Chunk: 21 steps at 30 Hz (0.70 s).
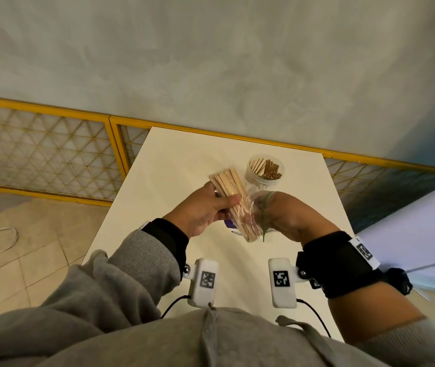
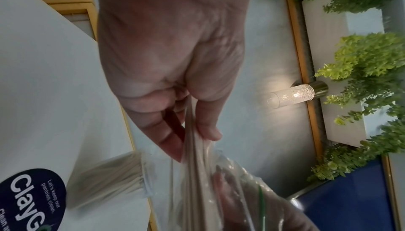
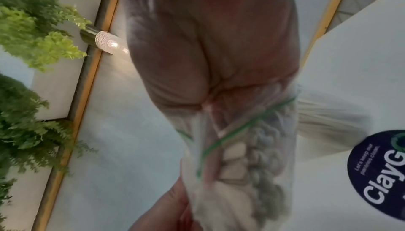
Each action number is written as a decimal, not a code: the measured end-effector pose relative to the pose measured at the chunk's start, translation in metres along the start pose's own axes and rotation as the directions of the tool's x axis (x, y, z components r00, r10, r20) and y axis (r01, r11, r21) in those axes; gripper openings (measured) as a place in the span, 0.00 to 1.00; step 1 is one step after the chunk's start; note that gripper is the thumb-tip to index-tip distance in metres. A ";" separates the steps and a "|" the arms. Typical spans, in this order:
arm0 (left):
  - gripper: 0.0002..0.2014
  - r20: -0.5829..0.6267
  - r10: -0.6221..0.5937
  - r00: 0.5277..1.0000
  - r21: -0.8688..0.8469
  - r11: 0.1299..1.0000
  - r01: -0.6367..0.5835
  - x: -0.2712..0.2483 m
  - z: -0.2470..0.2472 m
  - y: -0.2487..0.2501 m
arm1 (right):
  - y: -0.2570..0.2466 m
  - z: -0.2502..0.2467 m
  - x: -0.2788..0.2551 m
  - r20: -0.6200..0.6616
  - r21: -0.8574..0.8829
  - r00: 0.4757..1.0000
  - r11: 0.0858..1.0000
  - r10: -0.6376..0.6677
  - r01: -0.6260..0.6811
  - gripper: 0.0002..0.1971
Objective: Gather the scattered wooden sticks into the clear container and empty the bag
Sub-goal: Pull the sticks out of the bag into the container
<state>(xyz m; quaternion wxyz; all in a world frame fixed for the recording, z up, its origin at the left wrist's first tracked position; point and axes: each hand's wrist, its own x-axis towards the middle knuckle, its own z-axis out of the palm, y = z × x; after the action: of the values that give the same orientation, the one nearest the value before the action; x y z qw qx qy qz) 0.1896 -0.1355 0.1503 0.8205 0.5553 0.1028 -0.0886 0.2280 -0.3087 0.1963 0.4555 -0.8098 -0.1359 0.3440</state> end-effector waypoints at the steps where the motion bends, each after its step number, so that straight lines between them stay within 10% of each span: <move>1: 0.18 -0.009 0.006 1.000 -0.001 1.000 -0.006 0.001 0.000 -0.001 | 0.002 -0.002 0.002 -0.016 0.019 1.000 1.000 0.008 -0.007 0.19; 6: 0.17 -0.057 0.032 0.998 -0.085 0.996 -0.037 0.003 -0.010 0.000 | 0.010 -0.011 0.005 -0.036 0.221 0.999 0.975 0.025 -0.017 0.22; 14: 0.16 0.004 -0.004 1.000 0.048 0.999 0.004 0.006 -0.010 -0.007 | 0.007 -0.003 0.022 -0.050 -0.072 0.997 0.995 0.065 -0.069 0.04; 21: 0.16 -0.115 -0.046 0.992 0.030 0.998 0.050 0.015 -0.010 -0.017 | 0.013 -0.002 0.038 0.072 0.021 0.983 0.985 0.171 -0.173 0.17</move>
<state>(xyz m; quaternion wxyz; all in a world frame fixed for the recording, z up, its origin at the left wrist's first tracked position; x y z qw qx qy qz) 0.1993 -0.1331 0.1278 0.8016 0.5703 0.1615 -0.0780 0.2558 -0.2975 0.1697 0.4302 -0.7996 -0.0766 0.4119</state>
